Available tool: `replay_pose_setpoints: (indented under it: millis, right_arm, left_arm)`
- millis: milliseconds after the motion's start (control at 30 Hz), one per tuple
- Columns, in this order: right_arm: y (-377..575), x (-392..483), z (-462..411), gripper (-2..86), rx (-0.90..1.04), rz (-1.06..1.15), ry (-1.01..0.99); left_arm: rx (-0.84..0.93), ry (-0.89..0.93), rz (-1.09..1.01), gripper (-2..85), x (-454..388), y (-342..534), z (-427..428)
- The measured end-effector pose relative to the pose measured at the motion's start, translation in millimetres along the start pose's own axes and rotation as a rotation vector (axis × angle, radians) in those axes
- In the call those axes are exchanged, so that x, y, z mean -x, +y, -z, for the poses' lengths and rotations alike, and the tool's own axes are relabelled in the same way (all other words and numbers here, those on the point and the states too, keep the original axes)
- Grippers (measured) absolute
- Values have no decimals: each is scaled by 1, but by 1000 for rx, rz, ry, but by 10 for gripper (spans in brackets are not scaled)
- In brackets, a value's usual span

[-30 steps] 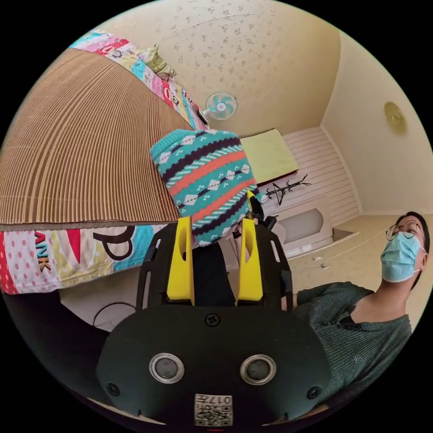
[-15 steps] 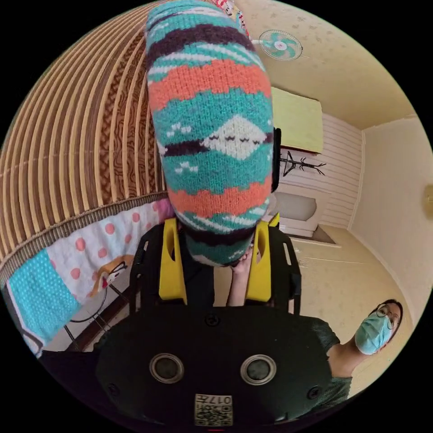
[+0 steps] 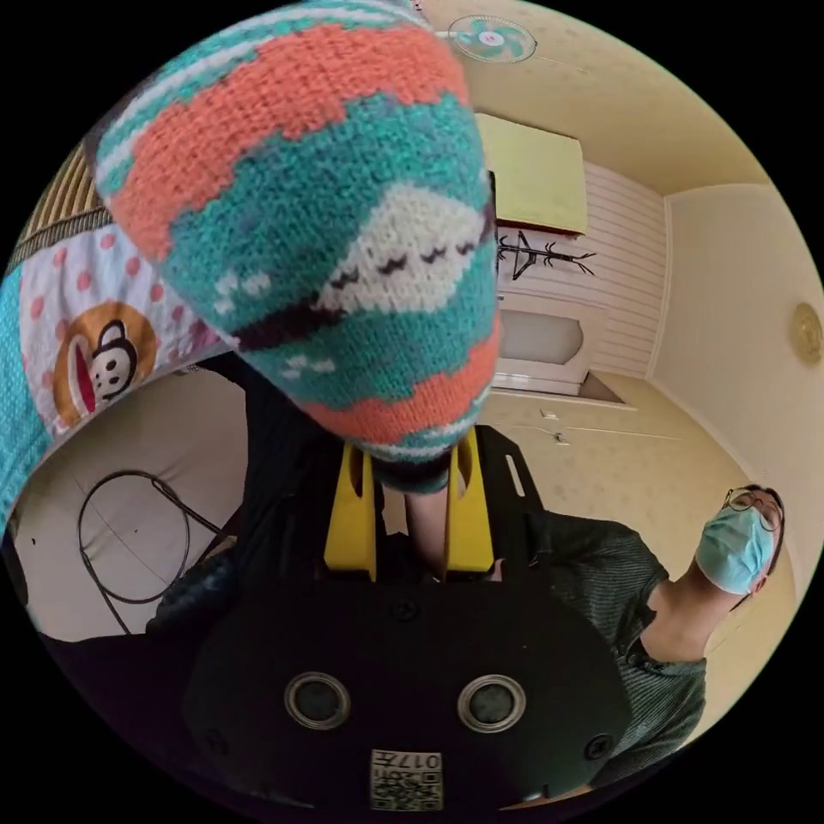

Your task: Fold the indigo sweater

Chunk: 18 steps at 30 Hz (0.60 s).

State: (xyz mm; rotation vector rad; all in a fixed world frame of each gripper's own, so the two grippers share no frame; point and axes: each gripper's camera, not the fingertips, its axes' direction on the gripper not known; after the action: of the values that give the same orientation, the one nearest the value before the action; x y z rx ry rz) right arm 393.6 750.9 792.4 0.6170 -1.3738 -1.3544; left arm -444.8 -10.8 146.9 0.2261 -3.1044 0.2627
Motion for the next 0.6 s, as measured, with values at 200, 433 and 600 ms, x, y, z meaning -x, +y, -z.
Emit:
replay_pose_setpoints:
  millis: [200, 433, 600]
  right_arm:
    - [-17, 99, 16, 217, 53, 432, -173]
    - [-90, 244, 98, 196, -159, 800, -112]
    - [-165, 242, 230, 185, -528, 669, -11]
  left_arm:
    - [15, -316, -325, 136, -109, 11, -32]
    - [-108, -358, -536, 125, -185, -10, -21]
    - [-57, -392, -391, 129, -145, -3, -19]
